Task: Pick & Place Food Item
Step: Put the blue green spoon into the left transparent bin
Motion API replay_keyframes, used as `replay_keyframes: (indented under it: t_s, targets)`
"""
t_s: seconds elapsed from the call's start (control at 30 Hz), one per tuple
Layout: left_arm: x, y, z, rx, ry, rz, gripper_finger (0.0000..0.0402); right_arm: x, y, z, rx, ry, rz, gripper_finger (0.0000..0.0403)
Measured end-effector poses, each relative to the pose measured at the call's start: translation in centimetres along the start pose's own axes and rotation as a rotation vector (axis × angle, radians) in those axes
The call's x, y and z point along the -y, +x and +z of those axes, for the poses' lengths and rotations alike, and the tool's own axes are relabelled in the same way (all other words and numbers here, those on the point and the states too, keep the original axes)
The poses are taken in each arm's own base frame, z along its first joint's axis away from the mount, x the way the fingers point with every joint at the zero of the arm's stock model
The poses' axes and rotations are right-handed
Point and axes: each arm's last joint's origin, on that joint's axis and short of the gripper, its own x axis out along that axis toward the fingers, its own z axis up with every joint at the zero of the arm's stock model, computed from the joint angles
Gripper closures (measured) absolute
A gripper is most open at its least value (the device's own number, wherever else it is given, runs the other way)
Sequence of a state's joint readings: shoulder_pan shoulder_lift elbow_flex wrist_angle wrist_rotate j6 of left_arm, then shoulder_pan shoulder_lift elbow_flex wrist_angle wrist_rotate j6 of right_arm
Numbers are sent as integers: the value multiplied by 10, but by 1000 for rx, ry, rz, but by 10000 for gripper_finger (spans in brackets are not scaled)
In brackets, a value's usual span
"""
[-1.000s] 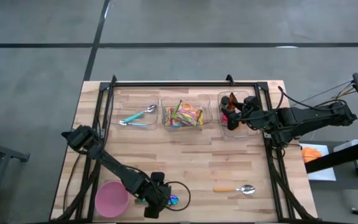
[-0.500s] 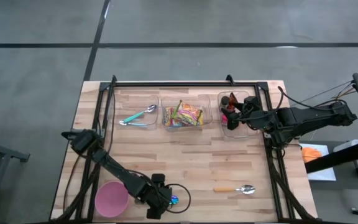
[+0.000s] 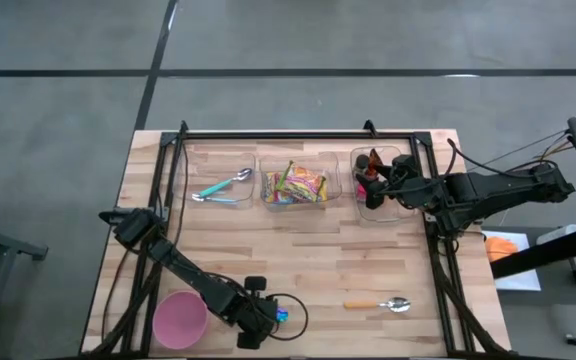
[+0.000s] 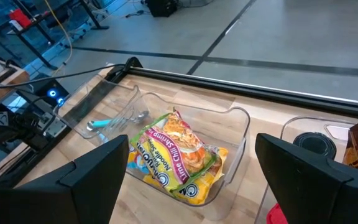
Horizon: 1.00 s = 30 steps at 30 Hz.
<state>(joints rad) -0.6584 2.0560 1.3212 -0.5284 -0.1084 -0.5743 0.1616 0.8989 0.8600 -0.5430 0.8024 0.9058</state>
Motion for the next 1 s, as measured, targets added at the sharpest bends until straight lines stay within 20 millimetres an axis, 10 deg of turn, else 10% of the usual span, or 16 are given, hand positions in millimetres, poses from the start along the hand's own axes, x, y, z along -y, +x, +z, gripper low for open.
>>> replay_keyframes:
  t_s: [0.37, 0.67, 1.0]
  targets:
    - [-2, -25, 4, 3, -12, -67, 382, 0, 0, 0, 0, 0, 0, 58]
    - [-20, -89, 11, 121, -102, -31, 382, 0, 0, -1, -20, 4, 16, 58]
    - [-93, -187, -4, 182, -257, 158, 382, -1, 0, -1, -35, 13, 28, 58]
